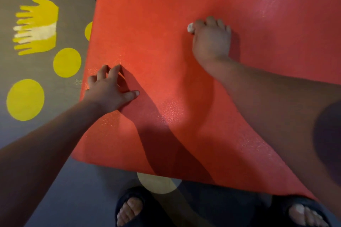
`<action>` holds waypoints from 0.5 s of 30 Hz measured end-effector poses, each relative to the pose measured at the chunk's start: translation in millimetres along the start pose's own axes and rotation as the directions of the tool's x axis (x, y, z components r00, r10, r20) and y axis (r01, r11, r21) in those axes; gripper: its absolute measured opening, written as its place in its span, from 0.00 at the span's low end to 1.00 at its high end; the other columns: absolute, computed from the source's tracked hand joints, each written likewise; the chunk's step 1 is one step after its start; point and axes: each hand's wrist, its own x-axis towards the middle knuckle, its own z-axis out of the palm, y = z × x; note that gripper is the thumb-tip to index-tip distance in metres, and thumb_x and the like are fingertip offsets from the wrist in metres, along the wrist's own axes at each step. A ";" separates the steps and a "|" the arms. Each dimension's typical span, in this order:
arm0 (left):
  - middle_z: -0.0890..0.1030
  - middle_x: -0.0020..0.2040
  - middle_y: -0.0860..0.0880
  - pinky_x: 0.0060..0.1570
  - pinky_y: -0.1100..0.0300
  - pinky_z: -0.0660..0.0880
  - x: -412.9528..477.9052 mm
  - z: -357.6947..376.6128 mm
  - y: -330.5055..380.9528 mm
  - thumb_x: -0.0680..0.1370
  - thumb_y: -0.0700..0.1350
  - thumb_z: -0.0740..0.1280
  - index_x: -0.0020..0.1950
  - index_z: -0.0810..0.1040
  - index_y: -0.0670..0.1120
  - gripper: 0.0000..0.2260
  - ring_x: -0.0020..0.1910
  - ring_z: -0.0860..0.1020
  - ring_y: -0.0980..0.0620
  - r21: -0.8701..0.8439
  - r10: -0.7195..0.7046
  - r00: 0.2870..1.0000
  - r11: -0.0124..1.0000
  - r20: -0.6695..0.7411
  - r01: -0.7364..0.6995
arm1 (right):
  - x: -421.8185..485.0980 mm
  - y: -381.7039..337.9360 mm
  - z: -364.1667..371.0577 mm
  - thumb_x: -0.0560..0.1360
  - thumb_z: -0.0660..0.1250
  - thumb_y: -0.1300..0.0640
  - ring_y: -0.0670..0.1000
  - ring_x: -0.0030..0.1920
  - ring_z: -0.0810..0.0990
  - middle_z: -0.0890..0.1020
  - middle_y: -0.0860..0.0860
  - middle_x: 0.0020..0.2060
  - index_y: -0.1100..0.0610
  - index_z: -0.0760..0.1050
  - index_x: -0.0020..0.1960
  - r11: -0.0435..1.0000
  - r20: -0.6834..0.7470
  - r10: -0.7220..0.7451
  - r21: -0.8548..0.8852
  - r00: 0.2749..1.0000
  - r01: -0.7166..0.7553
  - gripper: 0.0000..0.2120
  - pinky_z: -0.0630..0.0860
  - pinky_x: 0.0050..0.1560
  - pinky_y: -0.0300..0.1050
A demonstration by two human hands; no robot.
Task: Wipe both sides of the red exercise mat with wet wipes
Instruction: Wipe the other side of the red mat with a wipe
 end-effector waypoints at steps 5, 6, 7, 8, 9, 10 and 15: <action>0.56 0.81 0.44 0.74 0.36 0.57 -1.5 0.5 -6.2 0.56 0.79 0.62 0.78 0.55 0.62 0.54 0.80 0.54 0.40 -0.041 0.010 1.000 0.999 -0.023 -0.011 | -44.3 -61.1 1.4 0.74 0.62 0.56 0.58 0.50 0.78 0.79 0.52 0.45 0.47 0.80 0.54 0.858 0.160 -0.478 0.297 0.864 0.420 0.13 0.73 0.48 0.50; 0.56 0.81 0.45 0.74 0.37 0.57 -2.3 0.8 -6.1 0.57 0.79 0.64 0.78 0.55 0.62 0.53 0.80 0.54 0.39 -0.048 0.008 1.000 0.999 -0.026 -0.009 | -52.0 -65.1 0.5 0.74 0.62 0.56 0.58 0.50 0.78 0.78 0.52 0.44 0.47 0.79 0.54 0.776 0.166 -0.607 0.331 0.777 0.536 0.12 0.72 0.48 0.50; 0.55 0.81 0.45 0.75 0.37 0.57 -3.3 1.3 -6.1 0.59 0.77 0.67 0.78 0.55 0.62 0.51 0.79 0.54 0.39 -0.054 0.008 1.000 0.999 -0.028 -0.009 | -52.6 -62.2 -0.2 0.75 0.61 0.55 0.57 0.50 0.78 0.78 0.51 0.44 0.46 0.79 0.54 0.719 0.158 -0.682 0.325 0.714 0.614 0.12 0.72 0.48 0.50; 0.55 0.81 0.45 0.75 0.37 0.57 -3.8 2.3 -7.0 0.62 0.75 0.70 0.78 0.55 0.62 0.50 0.79 0.55 0.38 -0.054 0.010 1.000 0.998 -0.028 -0.011 | -47.8 -56.3 -0.7 0.75 0.59 0.53 0.57 0.50 0.78 0.78 0.50 0.45 0.44 0.78 0.55 0.717 0.147 -0.690 0.274 0.709 0.641 0.13 0.71 0.48 0.50; 0.55 0.81 0.46 0.75 0.37 0.57 -3.9 3.0 -9.3 0.63 0.73 0.72 0.79 0.56 0.62 0.49 0.79 0.55 0.38 -0.050 0.018 0.999 0.999 -0.031 -0.019 | -40.5 -49.1 0.2 0.76 0.58 0.51 0.57 0.50 0.78 0.79 0.50 0.45 0.44 0.78 0.55 0.764 0.135 -0.641 0.199 0.755 0.614 0.13 0.71 0.48 0.50; 0.56 0.81 0.46 0.75 0.38 0.57 -3.9 3.5 -12.5 0.63 0.74 0.71 0.79 0.56 0.61 0.49 0.78 0.56 0.37 -0.043 0.028 0.999 0.999 -0.037 -0.029 | -32.4 -40.6 2.0 0.76 0.58 0.51 0.58 0.50 0.78 0.79 0.50 0.44 0.44 0.79 0.55 0.837 0.100 -0.544 0.125 0.833 0.532 0.12 0.71 0.47 0.51; 0.61 0.79 0.46 0.75 0.38 0.59 -11.2 2.7 -19.0 0.66 0.66 0.76 0.79 0.61 0.50 0.47 0.76 0.60 0.37 -0.030 0.037 0.994 0.999 -0.104 -0.040 | -21.0 -44.7 -0.3 0.75 0.62 0.53 0.60 0.51 0.79 0.82 0.52 0.46 0.48 0.80 0.53 0.998 0.009 -0.019 0.057 1.000 0.018 0.11 0.72 0.48 0.52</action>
